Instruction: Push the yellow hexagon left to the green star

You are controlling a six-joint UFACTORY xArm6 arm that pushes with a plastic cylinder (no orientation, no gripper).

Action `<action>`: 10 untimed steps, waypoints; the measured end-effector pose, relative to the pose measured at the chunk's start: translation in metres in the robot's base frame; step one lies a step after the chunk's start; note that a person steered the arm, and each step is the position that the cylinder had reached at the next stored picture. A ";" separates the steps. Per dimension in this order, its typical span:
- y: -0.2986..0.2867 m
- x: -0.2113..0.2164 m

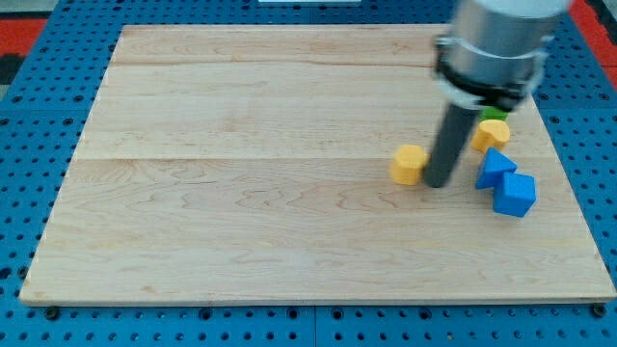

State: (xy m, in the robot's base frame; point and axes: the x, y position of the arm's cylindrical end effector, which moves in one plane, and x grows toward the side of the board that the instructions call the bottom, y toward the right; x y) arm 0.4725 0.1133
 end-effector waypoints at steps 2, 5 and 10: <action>-0.149 -0.067; -0.108 -0.018; -0.103 -0.098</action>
State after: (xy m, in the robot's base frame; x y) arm 0.3742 0.0107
